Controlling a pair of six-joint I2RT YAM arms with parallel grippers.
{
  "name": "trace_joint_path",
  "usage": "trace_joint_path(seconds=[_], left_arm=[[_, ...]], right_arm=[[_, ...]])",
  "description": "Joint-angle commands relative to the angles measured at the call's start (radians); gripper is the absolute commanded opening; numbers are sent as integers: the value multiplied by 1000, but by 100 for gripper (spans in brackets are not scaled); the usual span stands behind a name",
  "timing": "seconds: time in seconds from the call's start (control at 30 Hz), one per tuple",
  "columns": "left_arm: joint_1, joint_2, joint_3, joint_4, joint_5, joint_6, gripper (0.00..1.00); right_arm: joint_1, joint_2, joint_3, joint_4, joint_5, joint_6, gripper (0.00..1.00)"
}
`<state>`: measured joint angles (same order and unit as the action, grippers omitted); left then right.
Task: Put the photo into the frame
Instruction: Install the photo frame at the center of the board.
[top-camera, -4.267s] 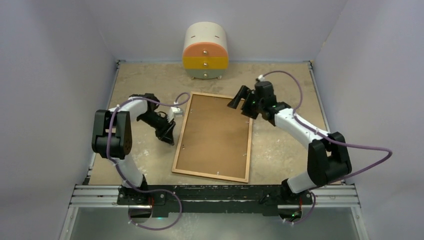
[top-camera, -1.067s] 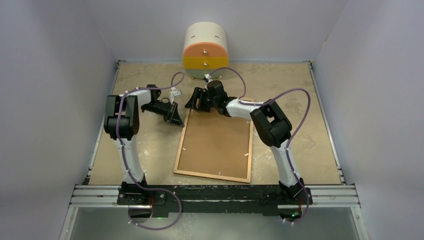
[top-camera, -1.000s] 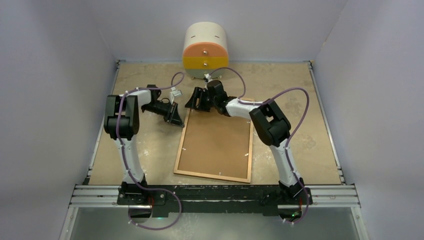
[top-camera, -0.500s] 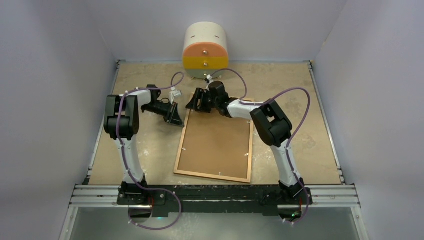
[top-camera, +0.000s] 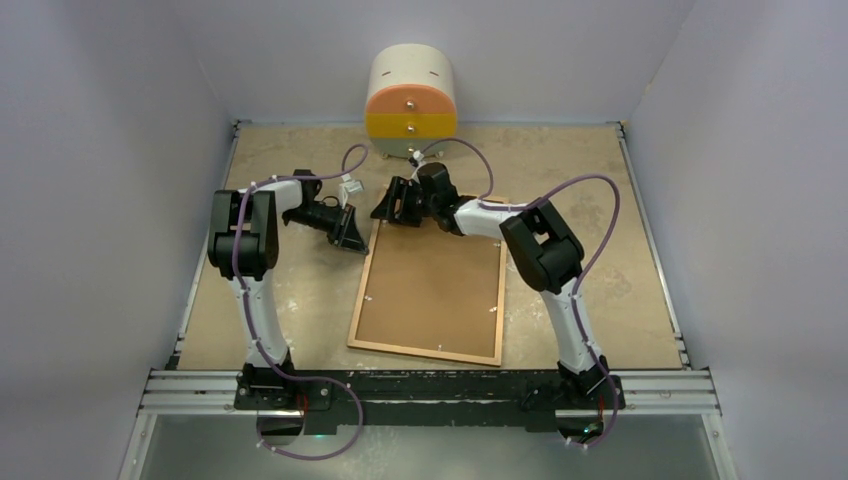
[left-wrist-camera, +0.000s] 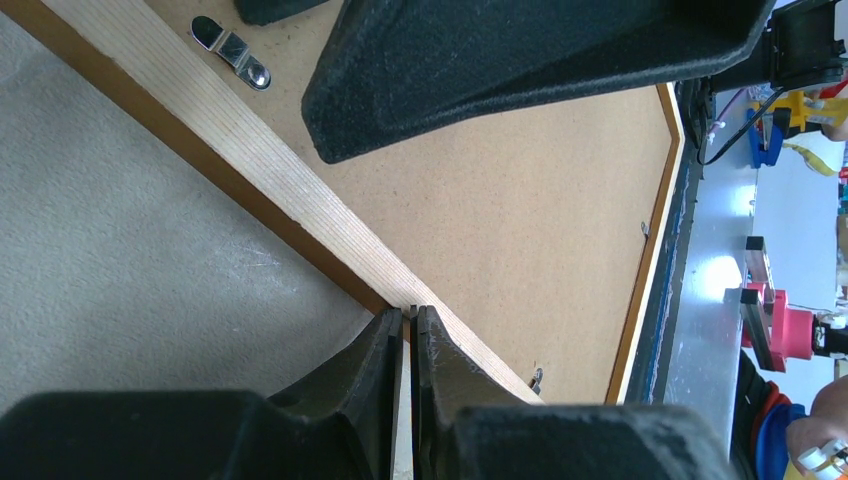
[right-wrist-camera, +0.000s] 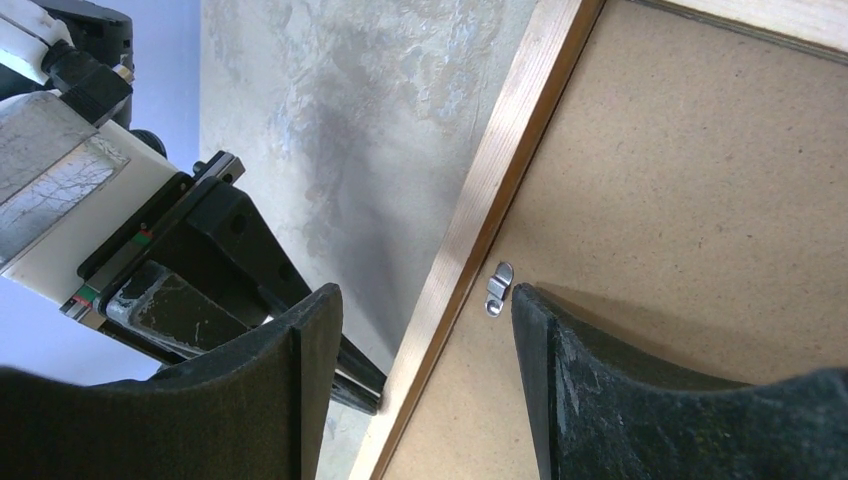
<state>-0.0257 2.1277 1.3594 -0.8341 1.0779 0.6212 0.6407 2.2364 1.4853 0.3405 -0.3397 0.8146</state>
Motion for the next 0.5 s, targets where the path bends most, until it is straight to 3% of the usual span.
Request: trace_joint_path(seconds=[0.0,0.47], left_arm=[[-7,17,-21,22,-42,22,10],[-7,18,-21,47,-58,4,9]], right_arm=[[9,22,28,-14,-40,19,65],[14,49,34,20,-70,71,65]])
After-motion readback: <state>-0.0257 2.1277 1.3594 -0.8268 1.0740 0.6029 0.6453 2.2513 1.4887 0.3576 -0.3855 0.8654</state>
